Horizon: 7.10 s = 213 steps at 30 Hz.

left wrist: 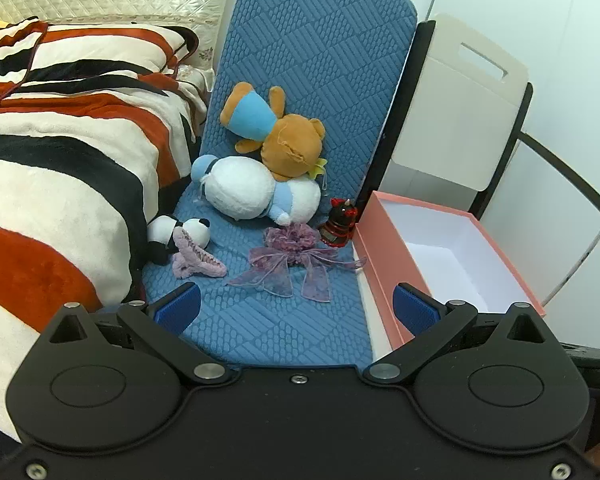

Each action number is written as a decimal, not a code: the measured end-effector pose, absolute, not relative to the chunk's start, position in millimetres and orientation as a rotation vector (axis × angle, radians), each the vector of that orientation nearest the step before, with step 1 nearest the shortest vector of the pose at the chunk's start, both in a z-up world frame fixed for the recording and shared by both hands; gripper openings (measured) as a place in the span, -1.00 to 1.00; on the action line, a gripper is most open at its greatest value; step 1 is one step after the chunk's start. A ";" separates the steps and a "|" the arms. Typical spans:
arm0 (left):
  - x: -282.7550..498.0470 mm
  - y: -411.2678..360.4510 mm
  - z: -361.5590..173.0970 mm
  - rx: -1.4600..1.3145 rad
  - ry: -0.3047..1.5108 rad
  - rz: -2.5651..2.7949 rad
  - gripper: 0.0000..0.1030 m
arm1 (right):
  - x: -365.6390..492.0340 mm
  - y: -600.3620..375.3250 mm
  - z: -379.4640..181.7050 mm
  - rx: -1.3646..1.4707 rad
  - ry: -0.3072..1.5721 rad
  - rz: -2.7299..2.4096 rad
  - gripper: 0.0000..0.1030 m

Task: Organize objects
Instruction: 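Move both grippers toward the small items on the blue cushion, then grasp the pink fuzzy hair clip with the left gripper while the right grasps the purple scrunchie, then lift and carry the clip and scrunchie with both grippers over the pink box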

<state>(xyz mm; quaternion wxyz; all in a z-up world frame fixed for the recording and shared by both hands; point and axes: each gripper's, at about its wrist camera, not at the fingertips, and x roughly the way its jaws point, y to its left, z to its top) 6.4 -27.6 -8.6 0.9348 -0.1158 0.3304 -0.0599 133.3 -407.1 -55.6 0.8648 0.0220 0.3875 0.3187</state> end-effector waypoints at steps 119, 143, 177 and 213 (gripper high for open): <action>238.1 53.8 -205.6 -0.462 0.949 0.305 -0.07 | 298.6 -256.0 -201.7 -0.206 0.835 0.737 -0.69; 216.1 15.5 -189.3 -0.427 0.932 0.129 -0.07 | 261.7 -289.5 -176.3 -0.160 0.864 0.696 -0.69; 208.9 -59.5 -2.2 -0.359 0.832 -0.049 -0.07 | 261.3 -368.2 -11.3 -0.081 0.784 0.683 -0.68; 296.3 -240.4 -30.7 -0.389 0.937 -0.138 -0.07 | 394.5 -501.9 -64.6 0.064 0.903 0.590 -0.66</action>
